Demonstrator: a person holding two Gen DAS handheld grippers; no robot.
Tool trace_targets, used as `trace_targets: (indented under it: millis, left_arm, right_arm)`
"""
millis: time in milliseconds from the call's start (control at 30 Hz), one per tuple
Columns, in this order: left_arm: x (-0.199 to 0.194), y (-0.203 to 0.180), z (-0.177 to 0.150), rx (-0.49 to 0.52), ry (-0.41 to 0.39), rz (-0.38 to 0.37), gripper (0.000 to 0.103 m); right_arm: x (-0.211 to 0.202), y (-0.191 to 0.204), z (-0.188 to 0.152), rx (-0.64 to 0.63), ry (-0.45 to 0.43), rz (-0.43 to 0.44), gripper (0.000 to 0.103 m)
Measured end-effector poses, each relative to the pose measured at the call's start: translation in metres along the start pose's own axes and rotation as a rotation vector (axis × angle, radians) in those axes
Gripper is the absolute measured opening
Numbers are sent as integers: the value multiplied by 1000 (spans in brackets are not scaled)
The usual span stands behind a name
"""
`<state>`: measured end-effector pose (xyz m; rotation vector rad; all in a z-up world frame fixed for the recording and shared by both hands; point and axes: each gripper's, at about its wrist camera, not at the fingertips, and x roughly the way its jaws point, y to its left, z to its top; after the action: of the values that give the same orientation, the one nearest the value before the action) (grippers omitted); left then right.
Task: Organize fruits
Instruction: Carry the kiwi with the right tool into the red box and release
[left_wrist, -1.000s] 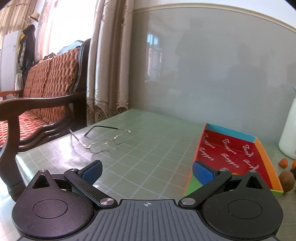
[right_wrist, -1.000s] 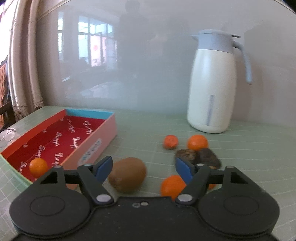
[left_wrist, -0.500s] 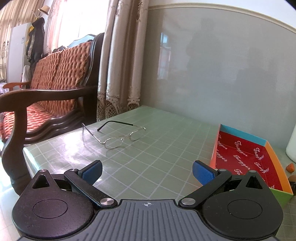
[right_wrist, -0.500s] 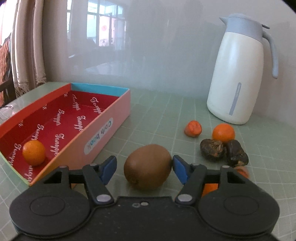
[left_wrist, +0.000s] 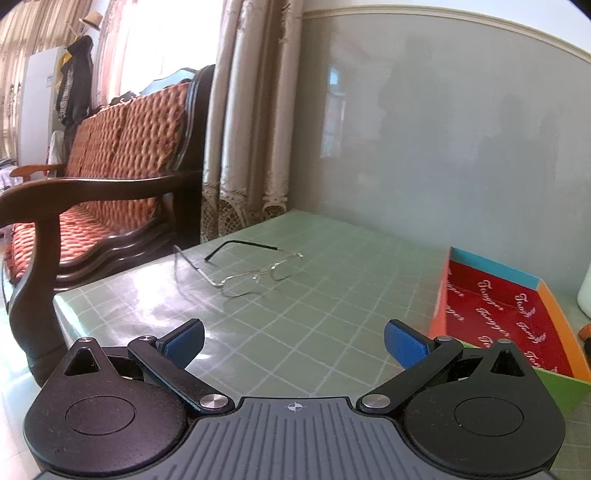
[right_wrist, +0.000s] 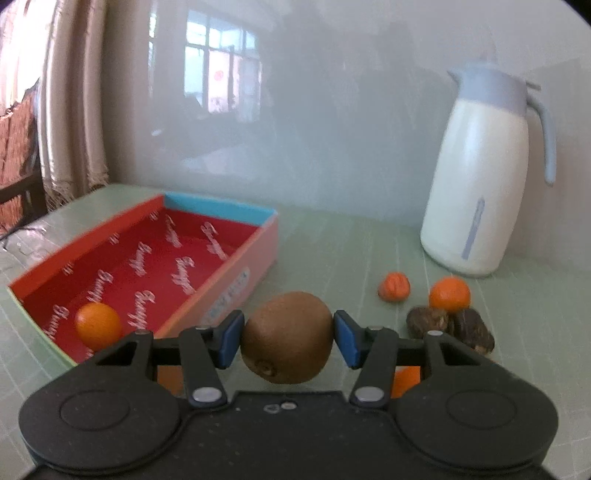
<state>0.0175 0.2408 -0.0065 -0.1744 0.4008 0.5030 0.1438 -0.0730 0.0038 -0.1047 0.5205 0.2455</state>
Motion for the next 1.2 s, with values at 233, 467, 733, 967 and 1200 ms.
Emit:
trace_targets:
  millis: [233,467,733,967,1200]
  left_arm:
    - [2,15,1,-22,4,27,103]
    - [3,17,0,-21,8,30,103]
    - [4,15,-1,-19,15,29,103]
    - [3,13,-2,-14,15,26,103]
    - [3,8,-1,-1,18,28,103]
  right_arm:
    - [-16,17,16,-3,-61,54,52]
    - [-25,48,25,-20,-99,134,52]
    - [-6,81,18,-124,-47,118,83]
    - [-21,54,14,-61,-94,118,81]
    - [-18,37,7,-14,-81,93,77]
